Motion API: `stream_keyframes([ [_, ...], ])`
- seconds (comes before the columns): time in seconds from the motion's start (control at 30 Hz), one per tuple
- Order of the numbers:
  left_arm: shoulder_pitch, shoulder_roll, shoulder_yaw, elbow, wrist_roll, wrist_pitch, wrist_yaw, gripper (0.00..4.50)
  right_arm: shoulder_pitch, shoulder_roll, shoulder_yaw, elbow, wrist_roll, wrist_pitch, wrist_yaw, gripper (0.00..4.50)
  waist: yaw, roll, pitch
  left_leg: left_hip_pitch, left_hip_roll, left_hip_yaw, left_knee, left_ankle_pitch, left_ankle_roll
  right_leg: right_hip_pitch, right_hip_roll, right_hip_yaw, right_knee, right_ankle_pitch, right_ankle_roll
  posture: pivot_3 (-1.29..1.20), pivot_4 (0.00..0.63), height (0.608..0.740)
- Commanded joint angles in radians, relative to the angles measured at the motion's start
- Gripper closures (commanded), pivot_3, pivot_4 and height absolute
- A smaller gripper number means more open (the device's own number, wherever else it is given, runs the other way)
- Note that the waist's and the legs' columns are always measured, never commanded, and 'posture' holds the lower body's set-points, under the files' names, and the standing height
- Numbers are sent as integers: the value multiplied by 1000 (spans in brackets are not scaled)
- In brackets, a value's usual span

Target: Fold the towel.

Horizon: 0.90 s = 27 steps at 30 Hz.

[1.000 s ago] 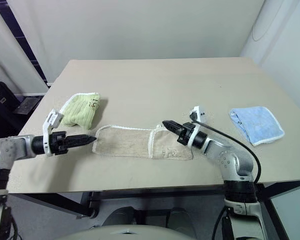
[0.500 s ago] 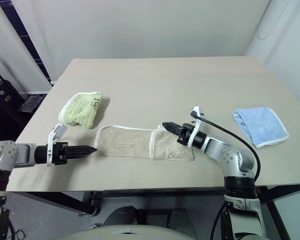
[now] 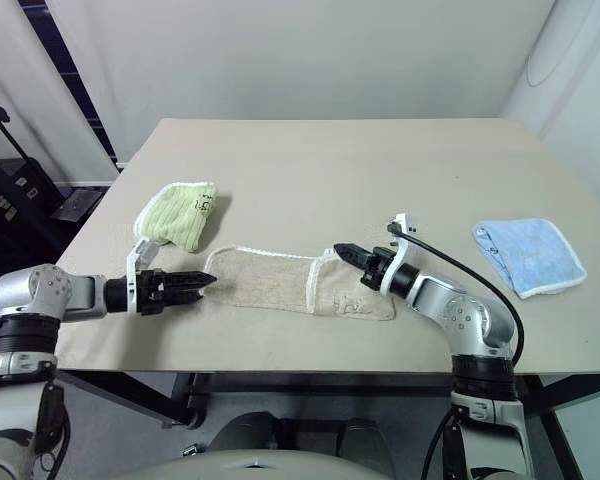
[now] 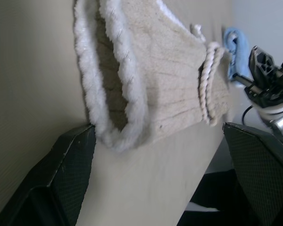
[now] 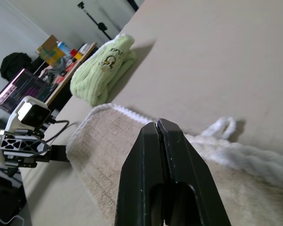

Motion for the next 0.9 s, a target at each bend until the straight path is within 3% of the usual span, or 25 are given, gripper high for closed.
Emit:
stream_keyframes([
  [0.03, -37, -55, -5, 47, -8, 8, 19, 25, 2, 5, -28, -43, 14, -19, -13, 4500, 1, 0, 0, 0, 0, 0, 0, 0, 0, 0, 0, 0, 0, 0, 0, 0, 0, 720],
  [0.23, -53, -70, -7, 64, 5, -16, 34, 25, 5, 1, -27, -40, 6, -35, -27, 4500, 0, 0, 0, 0, 0, 1, 0, 1, -1, 1, -2, -1, 0, 0, 0, 0, 0, 720],
  [0.3, -56, -66, -3, 73, 11, -30, 38, 398, 6, 0, -24, -39, 5, -37, -30, 4500, 0, 0, 0, 0, 0, 1, 0, 1, -1, 1, -2, -2, 0, 0, 0, 0, 0, 720],
  [0.43, -56, -57, 7, 90, 20, -62, 43, 1636, 3, -1, -19, -25, -3, -45, -31, 4500, -4, 0, 0, 0, 0, 1, -1, 1, -1, 0, -2, -2, 0, 0, 0, 0, 0, 720],
  [0.67, -51, -45, 0, 72, 14, -80, 28, 4319, -16, 1, -36, 9, 2, -59, -28, 4500, -15, -1, 1, -1, 0, 0, -2, 2, -3, -2, -1, -1, 0, 0, 0, 0, 0, 720],
  [0.9, -60, 47, -120, -6, 38, -174, -115, 4473, 65, -36, -1, -119, -28, -131, 45, 4500, -29, -3, 2, -2, 0, 0, -2, 2, -2, -3, -1, -1, -2, 0, 0, 0, 0, 720],
])
